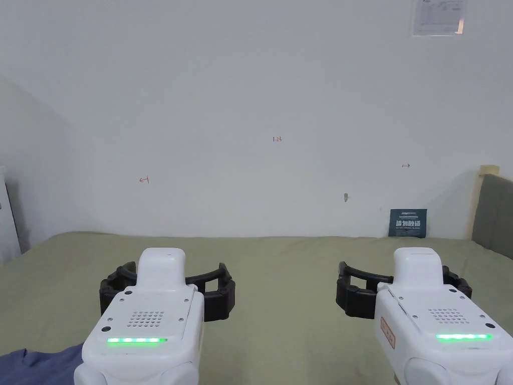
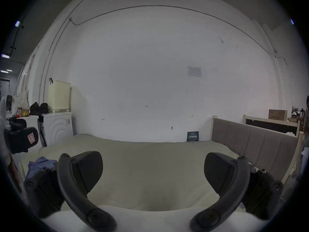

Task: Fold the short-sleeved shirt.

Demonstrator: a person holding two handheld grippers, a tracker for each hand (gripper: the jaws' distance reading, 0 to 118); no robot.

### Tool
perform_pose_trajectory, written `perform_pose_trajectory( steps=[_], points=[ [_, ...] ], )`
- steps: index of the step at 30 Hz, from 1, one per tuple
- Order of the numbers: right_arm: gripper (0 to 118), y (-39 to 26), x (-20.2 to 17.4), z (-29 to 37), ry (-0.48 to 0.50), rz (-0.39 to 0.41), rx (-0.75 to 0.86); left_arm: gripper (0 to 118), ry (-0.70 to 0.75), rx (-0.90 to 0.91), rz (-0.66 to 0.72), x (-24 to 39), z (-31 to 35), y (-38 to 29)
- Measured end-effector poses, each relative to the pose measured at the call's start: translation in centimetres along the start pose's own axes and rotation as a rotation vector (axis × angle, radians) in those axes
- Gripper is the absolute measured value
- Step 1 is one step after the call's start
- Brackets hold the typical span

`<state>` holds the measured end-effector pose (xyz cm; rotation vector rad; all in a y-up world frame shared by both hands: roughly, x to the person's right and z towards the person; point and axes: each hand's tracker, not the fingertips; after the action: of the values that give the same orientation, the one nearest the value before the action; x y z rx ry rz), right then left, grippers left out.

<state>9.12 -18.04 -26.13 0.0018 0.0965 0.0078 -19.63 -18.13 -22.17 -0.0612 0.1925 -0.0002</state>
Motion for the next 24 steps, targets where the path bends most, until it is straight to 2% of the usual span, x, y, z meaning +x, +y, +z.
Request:
perform_pose_trajectory(
  steps=[6,7,8,9,10,11,12,13,14,16,19,23,24],
  points=[
    [117,0.1,-0.1,0.2,-0.010,0.020,-0.006,117,0.005,-0.030,0.030,-0.2,-0.1,0.0],
    [117,0.1,-0.1,0.2,-0.014,0.025,-0.020,110,0.009,-0.038,0.027,-0.2,-0.1,0.0],
    [116,0.2,-0.1,0.3,-0.008,0.022,-0.040,89,0.014,-0.045,0.025,-0.3,0.0,0.0],
    [106,0.2,-0.1,0.4,0.002,0.014,-0.057,51,0.001,-0.051,0.019,-0.4,0.0,0.0],
    [98,0.3,-0.1,0.4,0.022,0.008,-0.062,36,-0.011,-0.051,0.016,-0.4,0.1,0.0],
    [98,0.3,-0.2,0.6,0.035,0.013,-0.057,36,-0.005,-0.055,0.011,-0.3,0.0,0.0],
    [58,0.3,-0.5,0.7,0.014,0.031,-0.040,0,0.010,-0.061,0.009,-0.3,-0.3,0.0],
    [4,0.3,-0.9,0.6,-0.008,0.038,-0.027,0,0.013,-0.053,0.019,-0.3,-0.3,-0.1],
    [0,-0.7,-0.8,0.7,-0.037,0.026,0.003,0,-0.011,-0.062,0.030,-0.6,-0.3,0.1],
    [0,-1.5,-0.1,0.6,0.037,0.000,-0.061,0,-0.014,-0.073,0.033,-0.7,-0.3,0.1],
    [0,0.2,-0.4,0.4,0.002,0.023,-0.047,0,-0.022,-0.078,0.019,-0.5,-0.3,0.0],
    [0,0.0,-0.4,0.4,0.005,0.023,-0.054,0,-0.030,-0.087,0.020,-0.5,-0.3,-0.2],
    [0,0.0,-0.4,0.4,0.006,0.024,-0.058,0,-0.029,-0.060,-0.017,-0.6,-0.4,0.0]
  ],
)
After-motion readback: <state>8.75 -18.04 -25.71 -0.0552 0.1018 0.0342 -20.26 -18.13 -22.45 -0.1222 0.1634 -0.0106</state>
